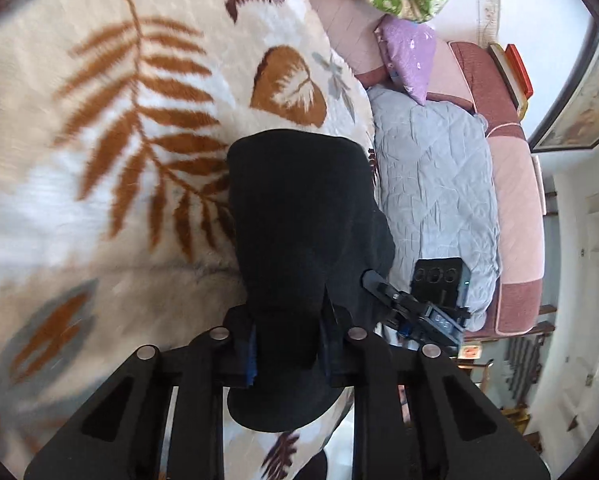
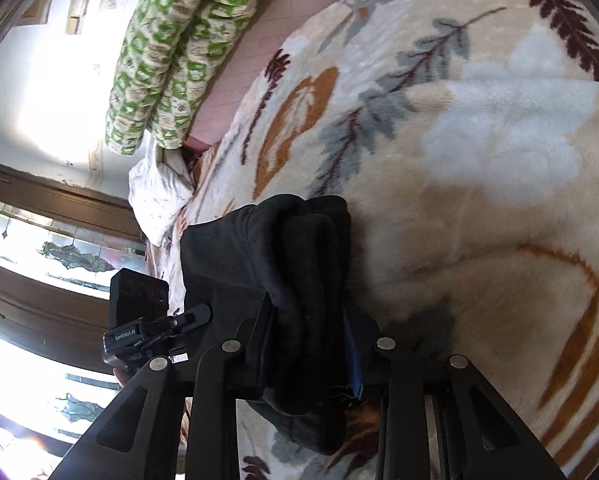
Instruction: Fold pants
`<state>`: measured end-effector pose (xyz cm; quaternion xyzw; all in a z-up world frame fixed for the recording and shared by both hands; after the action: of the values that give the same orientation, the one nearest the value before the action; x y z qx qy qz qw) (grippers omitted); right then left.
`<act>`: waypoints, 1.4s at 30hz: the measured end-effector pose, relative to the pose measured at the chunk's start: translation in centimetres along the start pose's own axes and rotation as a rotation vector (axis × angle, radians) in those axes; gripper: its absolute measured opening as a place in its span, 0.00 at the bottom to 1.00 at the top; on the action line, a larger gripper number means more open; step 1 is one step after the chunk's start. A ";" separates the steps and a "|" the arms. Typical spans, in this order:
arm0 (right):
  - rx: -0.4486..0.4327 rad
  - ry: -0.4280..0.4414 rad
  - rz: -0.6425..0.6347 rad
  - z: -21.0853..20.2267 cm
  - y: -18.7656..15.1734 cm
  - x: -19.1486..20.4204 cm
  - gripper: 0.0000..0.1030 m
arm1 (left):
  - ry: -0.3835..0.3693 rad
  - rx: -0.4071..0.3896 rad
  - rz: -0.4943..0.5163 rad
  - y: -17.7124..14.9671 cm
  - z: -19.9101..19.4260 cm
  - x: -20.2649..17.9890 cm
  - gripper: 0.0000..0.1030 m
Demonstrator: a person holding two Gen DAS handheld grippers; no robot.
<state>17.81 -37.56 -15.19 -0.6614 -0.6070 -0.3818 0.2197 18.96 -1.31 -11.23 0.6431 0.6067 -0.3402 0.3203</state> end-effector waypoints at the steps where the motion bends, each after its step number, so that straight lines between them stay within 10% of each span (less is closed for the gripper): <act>1: 0.003 0.004 -0.003 0.1 -0.3 0.7 0.28 | 0.008 -0.005 0.007 -0.2 -0.8 -0.1 0.19; 6: 0.033 0.034 -0.055 1.7 -2.9 6.0 0.27 | 0.050 -0.064 0.016 -1.9 -7.5 0.7 0.19; 13: 0.117 0.005 -0.138 10.1 -6.5 13.0 0.27 | 0.292 -0.087 0.005 -4.0 -13.6 5.8 0.21; 18: 0.081 -0.204 -0.240 15.0 -8.2 14.8 0.40 | 0.480 -0.071 0.074 -4.1 -13.5 7.9 0.48; 21: 0.042 -0.235 -0.261 14.1 -8.4 14.2 0.56 | 0.526 -0.063 0.166 -4.1 -13.4 7.5 0.56; 31: -0.043 -0.122 -0.111 7.2 -9.7 14.0 0.61 | 0.605 -0.242 0.112 -7.9 -17.9 5.7 0.56; 35: -0.084 -0.325 -0.197 6.3 -13.4 17.8 0.88 | 0.689 -0.343 0.101 -11.9 -17.1 3.7 0.56; 42: -0.271 -0.637 -0.340 6.1 -21.6 21.1 0.99 | 0.822 -0.423 0.077 -17.1 -14.6 2.2 0.56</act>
<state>-2.27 -15.95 -6.39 -0.6598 -0.6898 -0.2652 -0.1357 2.71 13.00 -4.83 0.6671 0.7153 0.0862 0.1895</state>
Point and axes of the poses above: each gripper's, at about its wrist camera, not at the fingertips, and z roughly the way its jaws point, x to its left, y to its top, the point moved 2 cm from there along z, roughly the way its jaws point, and after that the axes turned 7 degrees about x, right-handed, at the moved point
